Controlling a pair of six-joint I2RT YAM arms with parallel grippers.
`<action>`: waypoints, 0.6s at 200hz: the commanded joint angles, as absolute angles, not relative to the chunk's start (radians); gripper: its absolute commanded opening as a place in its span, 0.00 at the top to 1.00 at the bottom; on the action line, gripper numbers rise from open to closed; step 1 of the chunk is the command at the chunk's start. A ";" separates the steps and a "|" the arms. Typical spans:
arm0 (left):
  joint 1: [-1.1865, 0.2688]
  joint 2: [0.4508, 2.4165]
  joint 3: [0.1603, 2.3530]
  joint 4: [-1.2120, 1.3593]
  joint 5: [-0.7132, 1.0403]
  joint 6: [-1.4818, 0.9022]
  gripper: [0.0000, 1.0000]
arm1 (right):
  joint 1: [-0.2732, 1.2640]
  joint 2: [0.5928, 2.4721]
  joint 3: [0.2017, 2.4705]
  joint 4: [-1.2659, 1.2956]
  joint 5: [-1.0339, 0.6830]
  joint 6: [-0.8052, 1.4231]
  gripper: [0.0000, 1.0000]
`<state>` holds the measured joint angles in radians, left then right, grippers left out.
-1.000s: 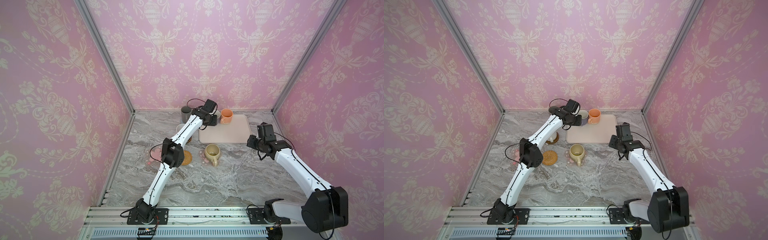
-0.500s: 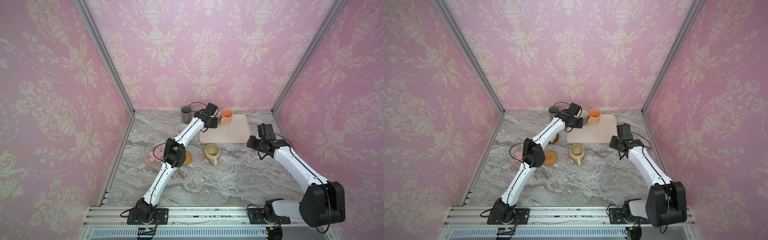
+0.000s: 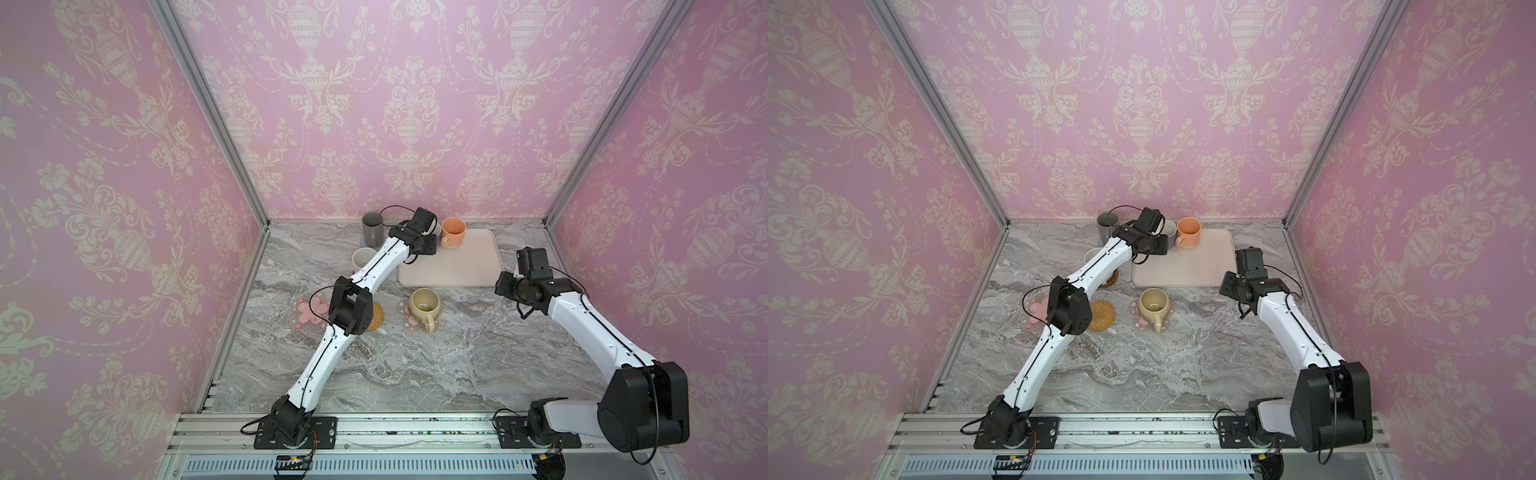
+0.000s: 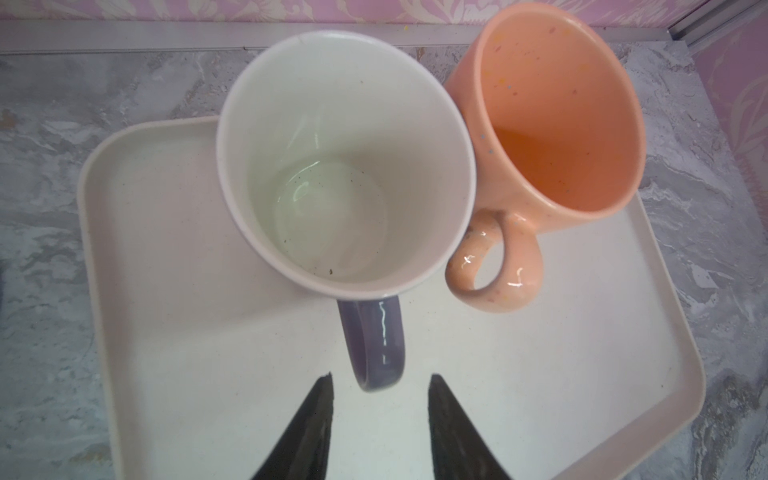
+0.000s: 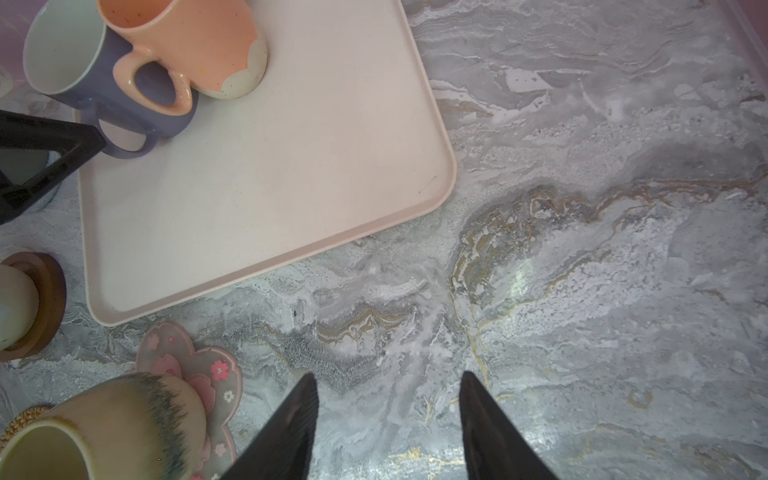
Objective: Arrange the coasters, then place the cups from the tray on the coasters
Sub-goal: 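Lower the left gripper into the lavender-handled mug and grasp its handle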
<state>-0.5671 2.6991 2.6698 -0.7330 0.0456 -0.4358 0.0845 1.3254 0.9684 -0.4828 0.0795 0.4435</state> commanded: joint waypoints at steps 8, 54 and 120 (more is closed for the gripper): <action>-0.567 2.750 2.678 -0.715 0.015 -0.458 0.60 | 0.076 1.344 0.958 -0.486 0.061 0.425 0.44; -0.561 2.765 2.677 -0.700 -0.012 -0.452 0.62 | 0.074 1.344 0.956 -0.484 0.058 0.428 0.44; -0.561 2.740 2.677 -0.703 -0.057 -0.409 0.74 | 0.072 1.332 0.946 -0.479 0.048 0.446 0.44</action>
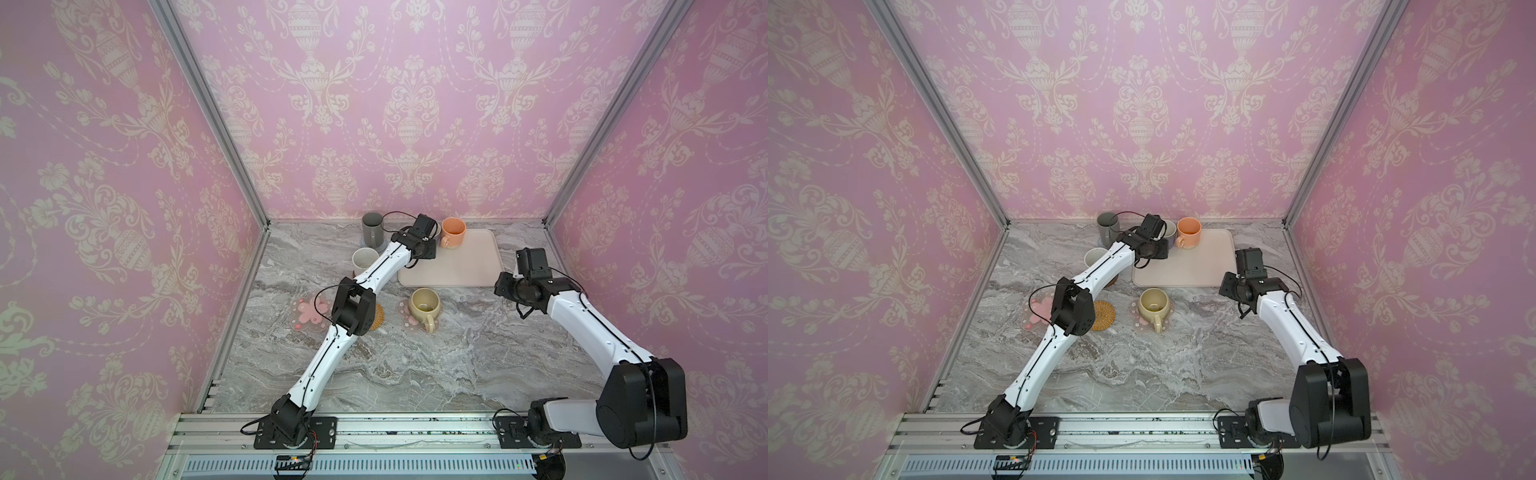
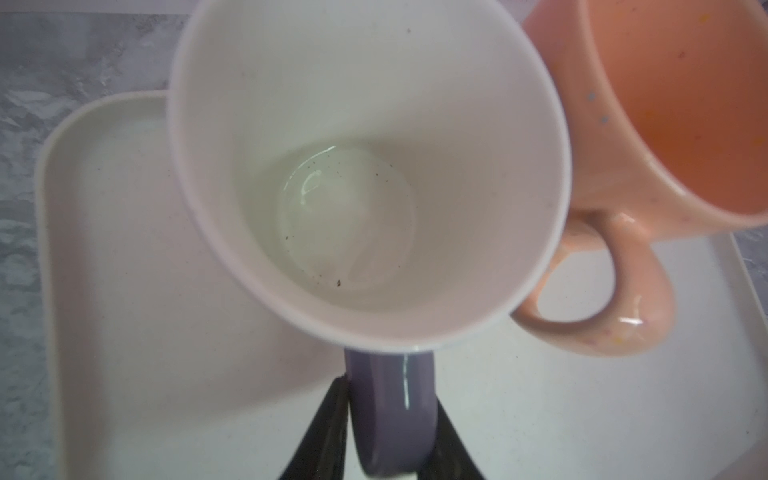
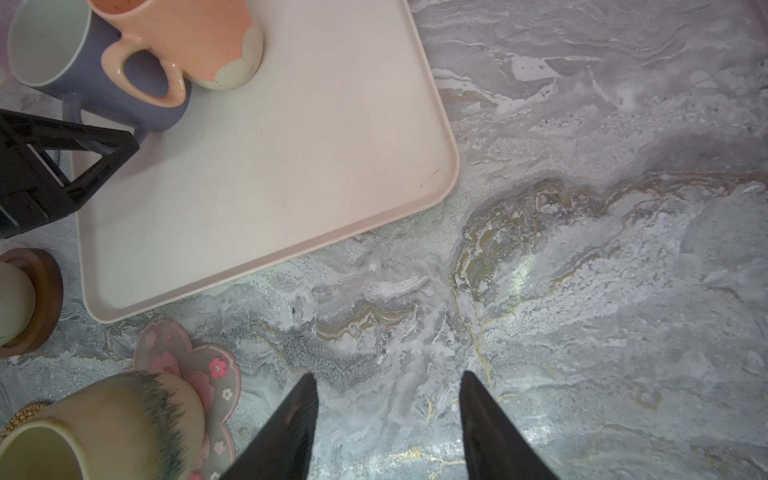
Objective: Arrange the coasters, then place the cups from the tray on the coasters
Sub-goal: 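Lower the left gripper into the lavender-handled mug and grasp its handle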
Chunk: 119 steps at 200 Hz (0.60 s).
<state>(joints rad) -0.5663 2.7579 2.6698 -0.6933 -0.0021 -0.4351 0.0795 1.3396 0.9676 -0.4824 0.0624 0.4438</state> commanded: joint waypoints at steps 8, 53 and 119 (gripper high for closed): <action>-0.561 2.738 2.676 -0.713 -0.062 -0.399 0.76 | 0.072 1.329 0.942 -0.477 0.046 0.449 0.44; -0.561 2.667 2.601 -0.757 -0.083 -0.343 0.80 | 0.073 1.311 0.928 -0.471 0.030 0.469 0.44; -0.561 2.452 2.304 -0.718 -0.135 -0.250 0.81 | 0.072 1.274 0.899 -0.456 0.004 0.502 0.44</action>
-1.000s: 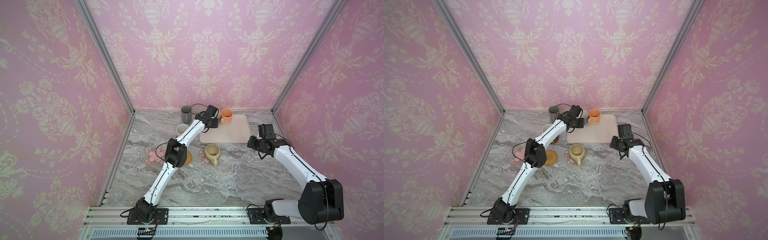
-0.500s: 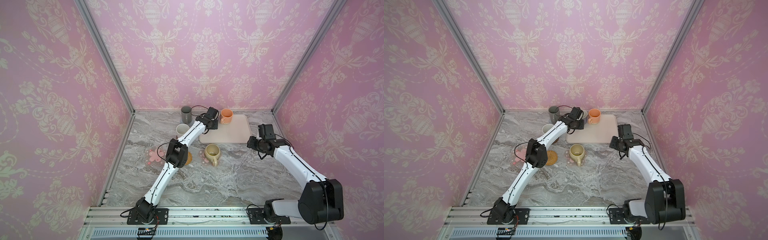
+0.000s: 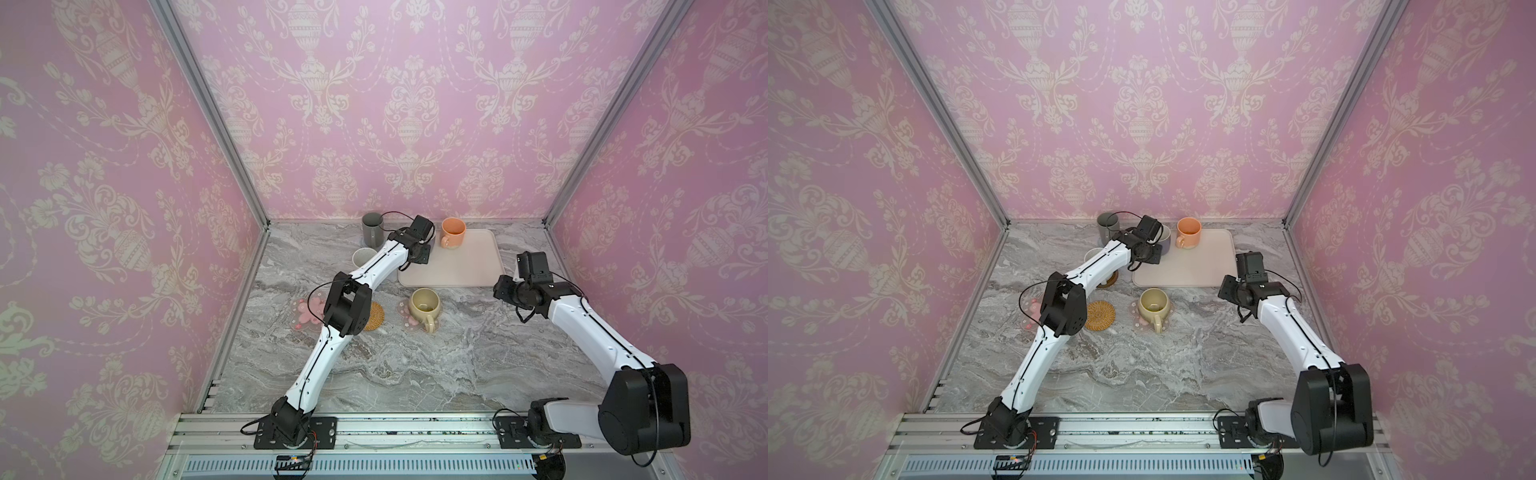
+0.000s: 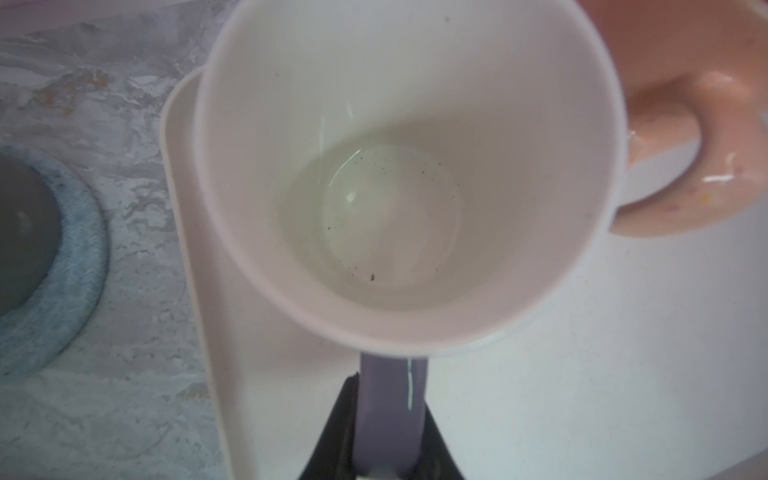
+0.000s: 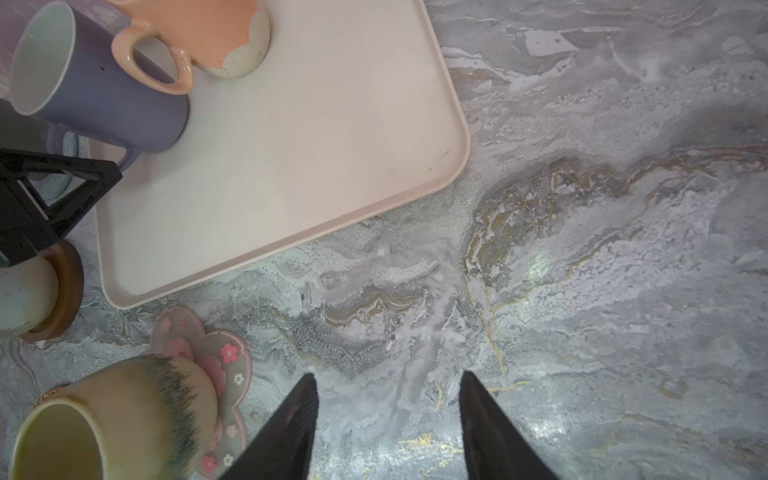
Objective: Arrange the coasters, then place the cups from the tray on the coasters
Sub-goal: 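Lower the left gripper into the lavender-handled mug and grasp its handle, then lift the lavender-handled mug off the tray with the left gripper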
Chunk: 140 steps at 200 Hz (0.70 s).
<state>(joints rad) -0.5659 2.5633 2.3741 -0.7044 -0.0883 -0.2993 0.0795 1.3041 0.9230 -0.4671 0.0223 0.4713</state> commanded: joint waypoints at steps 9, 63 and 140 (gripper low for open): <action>-0.561 2.425 2.252 -0.709 -0.131 -0.250 0.81 | 0.073 1.269 0.894 -0.453 -0.002 0.507 0.44; -0.562 2.186 1.855 -0.549 -0.095 -0.276 0.79 | 0.072 1.240 0.876 -0.451 -0.017 0.517 0.44; -0.561 2.141 1.721 -0.486 0.030 -0.319 0.68 | 0.072 1.204 0.849 -0.448 -0.028 0.540 0.44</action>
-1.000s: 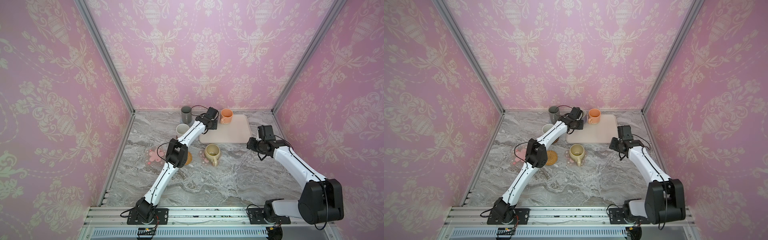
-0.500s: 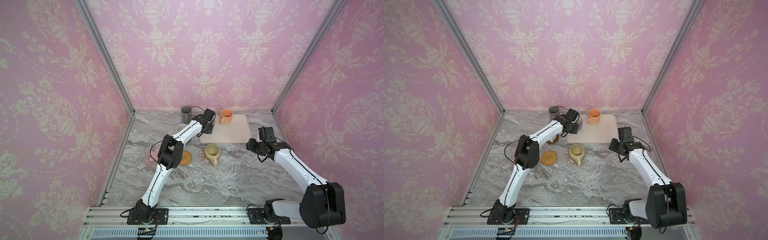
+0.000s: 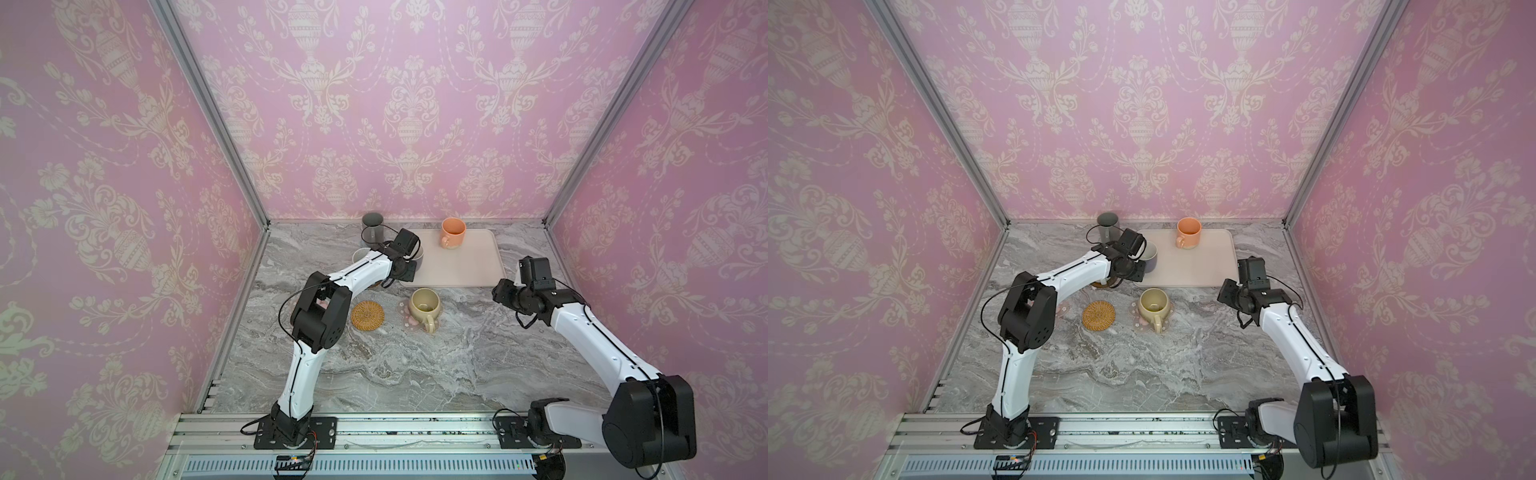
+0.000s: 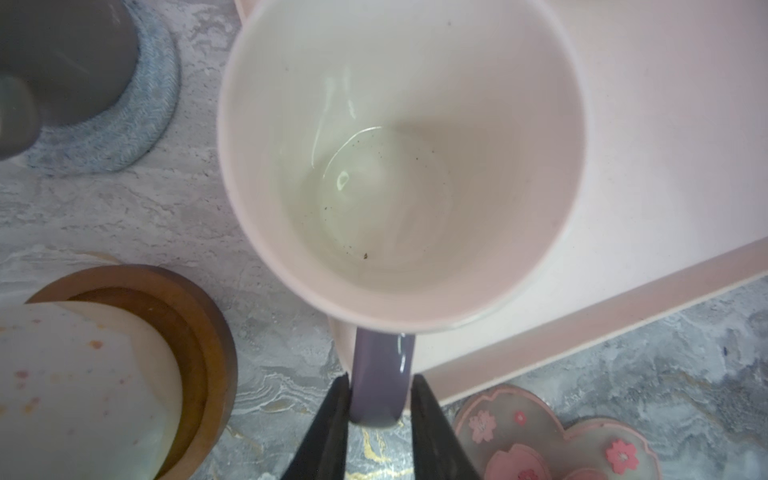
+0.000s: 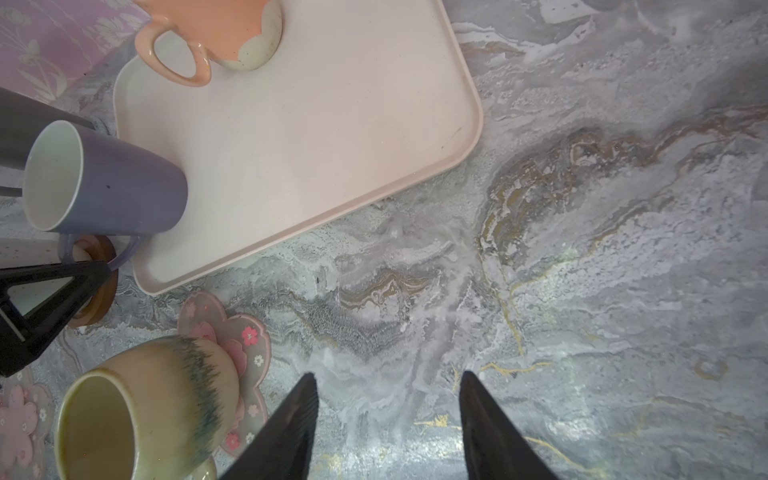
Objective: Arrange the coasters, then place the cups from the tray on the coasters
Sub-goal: 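Lift the lavender-handled mug off the tray with the left gripper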
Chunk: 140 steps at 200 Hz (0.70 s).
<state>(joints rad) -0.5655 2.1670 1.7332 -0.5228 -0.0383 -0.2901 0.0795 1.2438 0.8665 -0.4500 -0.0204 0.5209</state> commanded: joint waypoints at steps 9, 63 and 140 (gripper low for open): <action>-0.561 2.137 1.721 -0.481 0.030 -0.319 0.67 | 0.072 1.197 0.847 -0.452 -0.023 0.537 0.44; -0.551 2.130 1.778 -0.543 -0.012 -0.287 0.63 | 0.073 1.185 0.839 -0.462 -0.015 0.535 0.44; -0.532 2.230 1.971 -0.709 -0.034 -0.250 0.62 | 0.072 1.168 0.824 -0.462 0.000 0.541 0.43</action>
